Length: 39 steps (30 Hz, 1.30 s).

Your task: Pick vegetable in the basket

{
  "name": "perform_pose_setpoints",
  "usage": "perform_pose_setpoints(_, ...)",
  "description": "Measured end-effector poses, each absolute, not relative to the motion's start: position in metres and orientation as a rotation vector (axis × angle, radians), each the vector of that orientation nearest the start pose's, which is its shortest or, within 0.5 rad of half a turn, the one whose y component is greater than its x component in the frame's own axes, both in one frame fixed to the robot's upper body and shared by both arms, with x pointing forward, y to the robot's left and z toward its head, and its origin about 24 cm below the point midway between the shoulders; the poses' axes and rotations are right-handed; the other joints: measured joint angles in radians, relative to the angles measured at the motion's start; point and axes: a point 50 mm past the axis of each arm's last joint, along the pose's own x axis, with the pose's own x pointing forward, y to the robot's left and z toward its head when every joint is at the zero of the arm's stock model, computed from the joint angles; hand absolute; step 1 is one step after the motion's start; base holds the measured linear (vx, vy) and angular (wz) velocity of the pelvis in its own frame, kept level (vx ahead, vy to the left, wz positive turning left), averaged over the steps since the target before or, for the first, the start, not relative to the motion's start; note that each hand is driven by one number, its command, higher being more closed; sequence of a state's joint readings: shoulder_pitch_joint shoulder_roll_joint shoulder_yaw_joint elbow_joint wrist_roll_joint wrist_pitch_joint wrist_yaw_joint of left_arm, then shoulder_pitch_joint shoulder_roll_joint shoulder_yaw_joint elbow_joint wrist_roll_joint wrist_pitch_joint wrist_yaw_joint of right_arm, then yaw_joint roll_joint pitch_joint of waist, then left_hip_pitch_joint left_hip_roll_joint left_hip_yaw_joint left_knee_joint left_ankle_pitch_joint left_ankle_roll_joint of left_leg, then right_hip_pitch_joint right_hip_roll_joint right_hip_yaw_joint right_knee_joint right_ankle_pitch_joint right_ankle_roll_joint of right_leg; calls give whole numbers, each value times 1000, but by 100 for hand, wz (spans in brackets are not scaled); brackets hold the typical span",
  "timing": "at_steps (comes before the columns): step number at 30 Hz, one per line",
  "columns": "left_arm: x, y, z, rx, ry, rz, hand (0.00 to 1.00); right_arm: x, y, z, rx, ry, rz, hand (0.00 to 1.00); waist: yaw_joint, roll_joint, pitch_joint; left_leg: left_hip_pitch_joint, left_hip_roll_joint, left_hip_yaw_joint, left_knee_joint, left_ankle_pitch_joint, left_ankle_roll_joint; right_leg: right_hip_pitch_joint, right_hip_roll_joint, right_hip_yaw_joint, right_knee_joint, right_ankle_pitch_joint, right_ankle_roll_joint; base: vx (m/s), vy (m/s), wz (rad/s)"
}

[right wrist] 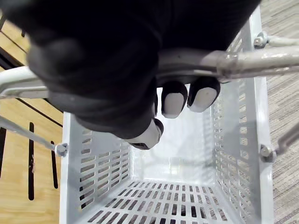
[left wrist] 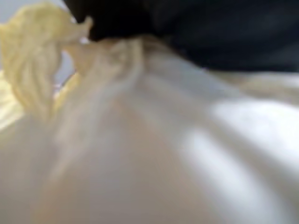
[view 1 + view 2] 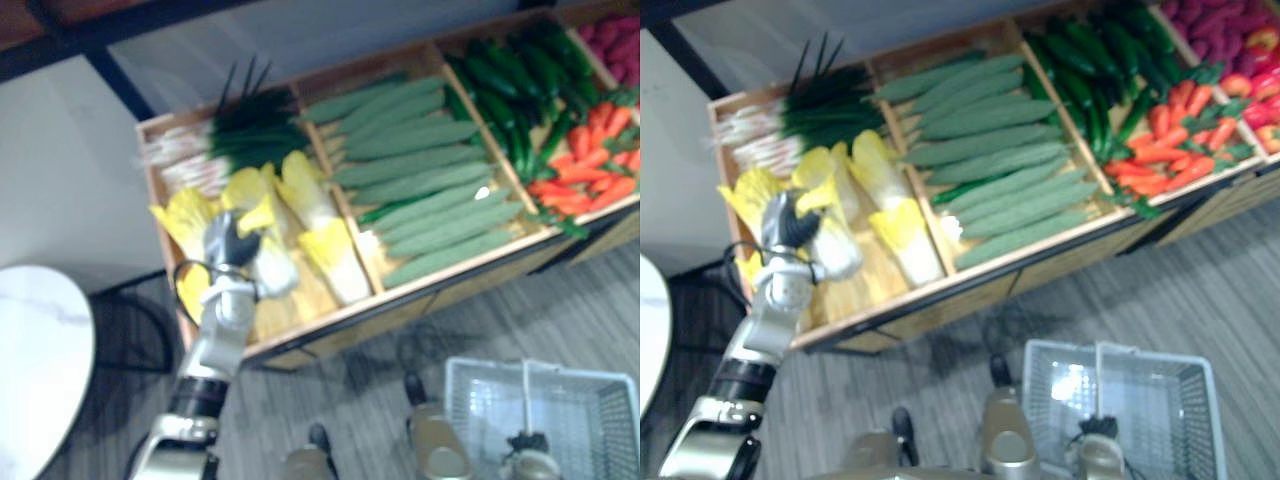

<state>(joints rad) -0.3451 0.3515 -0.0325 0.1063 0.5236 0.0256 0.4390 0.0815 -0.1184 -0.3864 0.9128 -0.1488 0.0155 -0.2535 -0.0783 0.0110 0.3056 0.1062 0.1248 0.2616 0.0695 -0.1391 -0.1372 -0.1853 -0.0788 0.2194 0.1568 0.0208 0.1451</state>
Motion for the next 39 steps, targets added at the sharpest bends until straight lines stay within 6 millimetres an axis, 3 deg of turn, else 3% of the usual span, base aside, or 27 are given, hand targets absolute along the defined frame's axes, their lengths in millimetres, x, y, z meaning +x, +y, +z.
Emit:
perform_pose_setpoints(1,305,201,148,795,-479,452,100,101,-260,-138,-192,1002,-598,100,1,-8,-10,15,-2,31,4,-9,2,0,6,27,1,4,3,45,73,-75)
perform_pose_setpoints(3,298,194,157,769,-550,448,100,99,-257,-138,-184,1002,-593,100,0,-11,-18,46,2,96,11,-25,2,-8,-1,-14,-9,-3,-48,16,79,-89)
perform_pose_setpoints(5,292,185,159,729,-585,431,100,99,-258,-138,-189,998,-602,100,0,-3,-23,73,11,172,12,-35,8,-26,-85,-275,34,-32,-141,66,127,-105)
perform_pose_setpoints(6,287,179,159,696,-599,423,100,98,-255,-139,-183,1003,-599,100,-2,-12,-28,96,15,232,28,-58,1,-60,-166,-483,129,-46,-237,114,128,-121)
perform_pose_setpoints(7,282,178,158,687,-602,423,100,97,-253,-139,-180,1004,-596,100,0,-21,-32,106,16,259,46,-76,-7,-74,-192,-548,160,7,-309,109,86,-185)
perform_pose_setpoints(8,271,178,155,673,-600,423,100,104,-250,-138,-181,987,-577,100,5,-20,-30,128,33,322,79,-90,1,-93,-195,-679,203,73,-305,34,30,-228)
perform_pose_setpoints(10,257,177,146,678,-590,382,100,121,-244,-134,-201,939,-525,100,23,-16,-46,143,35,404,99,-104,57,-74,-112,-775,60,156,-369,-37,-30,-255)
perform_pose_setpoints(11,249,168,142,660,-604,322,100,131,-244,-128,-219,901,-510,100,26,-2,-63,165,39,510,63,-159,40,-78,-109,-910,124,-34,-388,-60,-17,-192)
perform_pose_setpoints(13,247,152,119,624,-533,233,100,142,-251,-121,-281,869,-494,100,13,13,-60,200,23,618,80,-188,-7,-109,-201,-984,318,-145,-311,52,-2,-204)
perform_pose_setpoints(14,243,142,96,610,-437,162,100,146,-248,-118,-291,849,-473,100,7,21,-63,223,20,676,104,-192,-14,-122,-175,-956,332,-152,-272,161,-38,-192)
perform_pose_setpoints(16,240,128,54,619,-265,30,100,150,-238,-114,-292,811,-425,100,-4,32,-70,229,74,712,223,-191,-12,-128,-92,-870,293,-158,-269,229,-103,-171)
perform_pose_setpoints(18,233,117,26,626,-150,-74,100,156,-229,-108,-295,766,-378,100,2,34,-71,194,195,703,488,-163,37,-119,10,-781,236,-158,-269,222,-112,-185)
perform_pose_setpoints(19,228,111,10,635,-90,-141,100,160,-226,-102,-312,727,-351,100,2,37,-72,127,280,618,700,-95,155,-102,75,-726,195,-154,-268,206,-77,-182)
perform_pose_setpoints(20,221,107,-4,643,-30,-190,100,165,-221,-97,-320,694,-328,100,5,38,-72,51,315,491,845,-95,195,-79,131,-664,161,-150,-266,208,-68,-179)
perform_pose_setpoints(21,217,106,-11,644,1,-212,100,169,-219,-95,-322,676,-320,100,6,37,-71,8,310,414,888,-109,184,-61,154,-632,146,-147,-263,212,-52,-172)
perform_pose_setpoints(23,202,103,-33,635,108,-260,100,175,-214,-89,-332,631,-285,100,26,27,-68,-115,223,183,917,-173,114,11,188,-514,105,-151,-269,237,15,-175)
perform_pose_setpoints(26,192,97,-48,641,168,-308,100,177,-206,-85,-312,602,-248,100,39,15,-62,-196,179,128,791,-192,86,93,184,-448,22,-136,-244,254,72,-122)
perform_pose_setpoints(28,194,92,-51,643,180,-325,100,182,-194,-80,-298,570,-198,100,37,3,-58,-274,127,103,591,-184,76,143,173,-404,-59,-128,-231,262,97,-78)
perform_pose_setpoints(29,198,87,-51,644,172,-341,100,184,-187,-78,-296,552,-168,100,37,-2,-60,-318,74,106,432,-146,63,153,153,-407,-79,-141,-194,237,97,-52)
perform_pose_setpoints(31,200,78,-51,640,169,-367,100,183,-183,-72,-295,525,-149,100,37,0,-61,-344,52,130,337,-85,75,157,153,-418,-57,-145,-197,277,106,-32)
perform_pose_setpoints(32,199,69,-56,659,186,-413,100,178,-176,-70,-289,514,-126,100,37,8,-71,-348,35,139,295,-49,106,183,160,-428,-42,-174,-229,380,134,-10)
perform_pose_setpoints(34,198,61,-59,671,189,-461,100,173,-171,-67,-276,502,-108,100,37,-18,-84,-345,-7,143,275,-36,128,184,148,-443,8,-241,-210,360,121,19)
perform_pose_setpoints(35,196,54,-61,686,187,-504,100,170,-166,-65,-255,491,-105,100,30,-46,-98,-313,-62,167,240,-27,141,178,113,-468,81,-301,-155,330,94,35)
perform_pose_setpoints(36,196,51,-62,688,185,-520,100,170,-164,-62,-250,477,-98,100,26,-57,-100,-287,-85,170,195,-22,151,151,98,-472,173,-310,-138,429,116,19)
perform_pose_setpoints(37,196,47,-63,693,188,-530,100,177,-156,-55,-240,438,-59,100,33,-72,-98,-226,-113,169,102,38,219,54,57,-482,421,-313,-127,430,85,5)
perform_pose_setpoints(38,198,49,-66,725,203,-539,100,180,-146,-52,-231,417,-22,100,25,-89,-96,-164,-134,164,54,41,220,-36,-4,-489,646,-290,-109,430,72,6)
perform_pose_setpoints(39,198,48,-66,735,202,-550,100,181,-142,-51,-229,410,-5,100,22,-88,-95,-136,-138,154,44,38,220,-55,-25,-487,700,-306,-134,437,16,27)
